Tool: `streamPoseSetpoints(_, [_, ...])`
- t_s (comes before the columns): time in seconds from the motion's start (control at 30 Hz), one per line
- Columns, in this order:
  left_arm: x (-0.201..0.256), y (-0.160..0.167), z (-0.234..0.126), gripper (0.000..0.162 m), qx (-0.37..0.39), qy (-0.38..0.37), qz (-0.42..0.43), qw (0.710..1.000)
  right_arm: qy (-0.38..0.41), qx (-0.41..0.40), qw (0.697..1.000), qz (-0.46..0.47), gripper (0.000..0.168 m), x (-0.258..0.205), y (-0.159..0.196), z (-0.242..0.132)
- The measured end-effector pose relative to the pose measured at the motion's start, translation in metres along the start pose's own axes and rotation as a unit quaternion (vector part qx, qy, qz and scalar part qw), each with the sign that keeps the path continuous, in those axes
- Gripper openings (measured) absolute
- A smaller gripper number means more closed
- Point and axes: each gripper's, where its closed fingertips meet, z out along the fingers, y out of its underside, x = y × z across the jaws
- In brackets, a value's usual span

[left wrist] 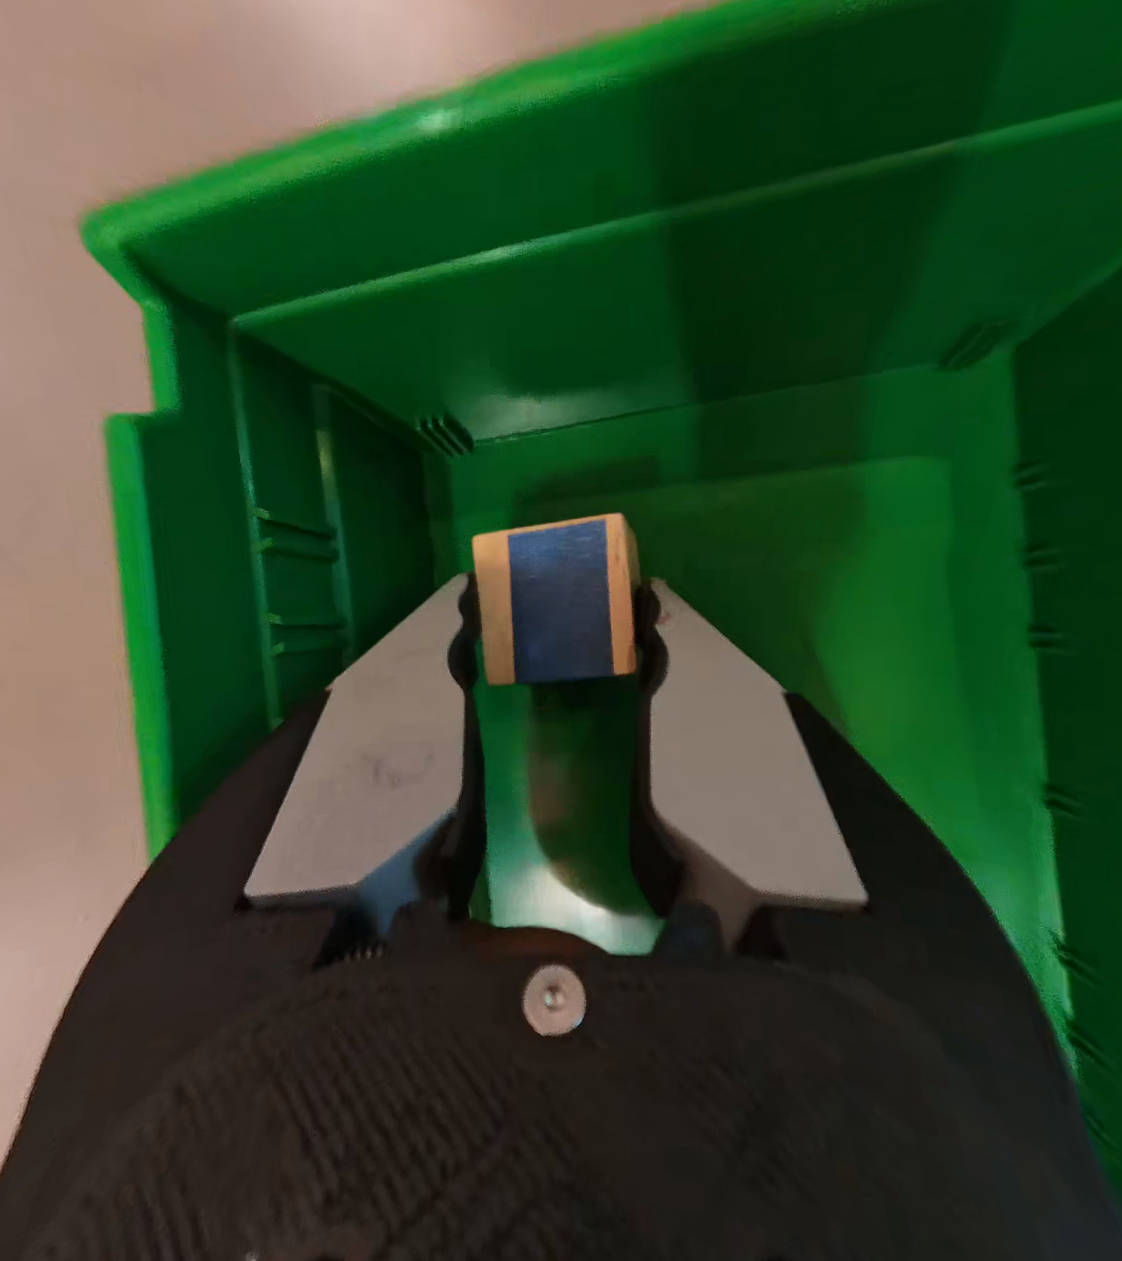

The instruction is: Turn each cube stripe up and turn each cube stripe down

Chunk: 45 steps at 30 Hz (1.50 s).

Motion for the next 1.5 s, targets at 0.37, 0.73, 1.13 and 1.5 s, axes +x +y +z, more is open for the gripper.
streamPoseSetpoints(0.37, [0.138,-0.046,-0.216,0.045,0.387,0.23,0.184,0.874,-0.304,0.075,0.946,0.088,0.047,-0.096,-0.03,-0.005])
streamPoseSetpoints(0.73, [0.282,0.061,-0.357,0.044,0.636,0.247,0.378,0.626,-0.673,0.062,0.717,0.174,0.058,-0.225,-0.051,-0.067])
streamPoseSetpoints(1.13, [0.29,0.065,-0.337,0.043,0.623,0.231,0.341,0.665,-0.671,0.058,0.713,0.194,0.045,-0.236,-0.047,-0.054])
streamPoseSetpoints(1.5, [0.232,0.055,-0.317,0.045,0.611,0.191,0.222,0.735,-0.26,0.124,0.949,0.132,0.045,-0.053,-0.035,-0.018])
